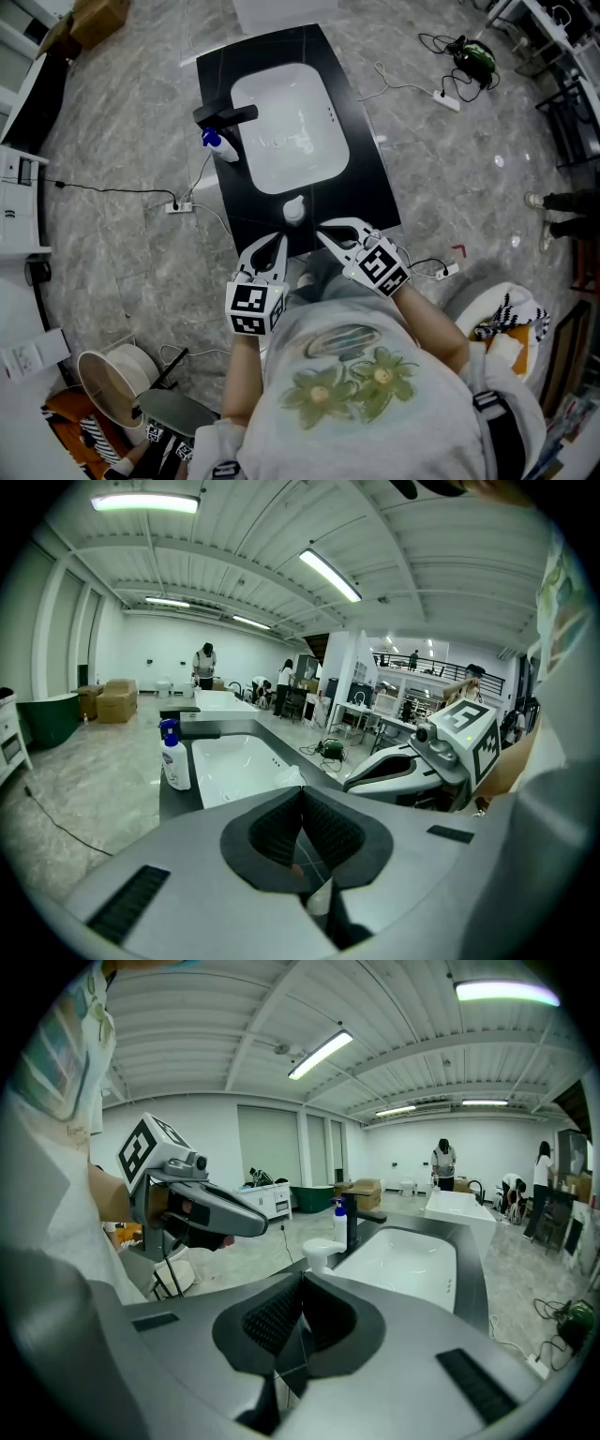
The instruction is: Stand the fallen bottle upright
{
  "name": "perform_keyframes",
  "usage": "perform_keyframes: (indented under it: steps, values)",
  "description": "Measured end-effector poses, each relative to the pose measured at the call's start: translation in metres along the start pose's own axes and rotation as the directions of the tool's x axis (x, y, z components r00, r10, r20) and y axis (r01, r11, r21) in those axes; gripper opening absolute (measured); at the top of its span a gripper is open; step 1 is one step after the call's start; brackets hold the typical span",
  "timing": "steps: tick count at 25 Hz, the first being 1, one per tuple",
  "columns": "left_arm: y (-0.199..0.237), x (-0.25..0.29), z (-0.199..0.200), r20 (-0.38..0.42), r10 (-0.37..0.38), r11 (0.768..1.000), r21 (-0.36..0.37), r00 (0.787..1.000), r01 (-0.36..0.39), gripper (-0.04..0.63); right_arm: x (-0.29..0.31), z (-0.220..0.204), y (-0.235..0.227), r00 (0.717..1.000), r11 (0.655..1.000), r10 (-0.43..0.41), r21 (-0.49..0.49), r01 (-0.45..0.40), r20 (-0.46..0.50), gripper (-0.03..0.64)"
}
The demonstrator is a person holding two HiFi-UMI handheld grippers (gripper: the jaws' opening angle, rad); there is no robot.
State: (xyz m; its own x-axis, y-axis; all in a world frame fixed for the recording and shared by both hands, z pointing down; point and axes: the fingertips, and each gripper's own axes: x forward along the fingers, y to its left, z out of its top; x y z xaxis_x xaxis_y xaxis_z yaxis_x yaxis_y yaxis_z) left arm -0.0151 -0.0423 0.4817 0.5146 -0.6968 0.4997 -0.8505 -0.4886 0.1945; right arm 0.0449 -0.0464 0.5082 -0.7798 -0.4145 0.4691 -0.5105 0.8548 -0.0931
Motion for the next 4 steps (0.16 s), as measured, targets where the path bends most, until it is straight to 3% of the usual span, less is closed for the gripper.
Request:
perform_keyframes:
  steps: [4]
  values:
    - [0.0016, 0.0012, 0.0014, 0.001, 0.001, 1.0, -0.001, 1.0, -0.001, 0.018, 0.0011, 0.0009, -0.0022, 1.0, 1.0, 0.0, -0.001, 0.0, -0.002, 0.041]
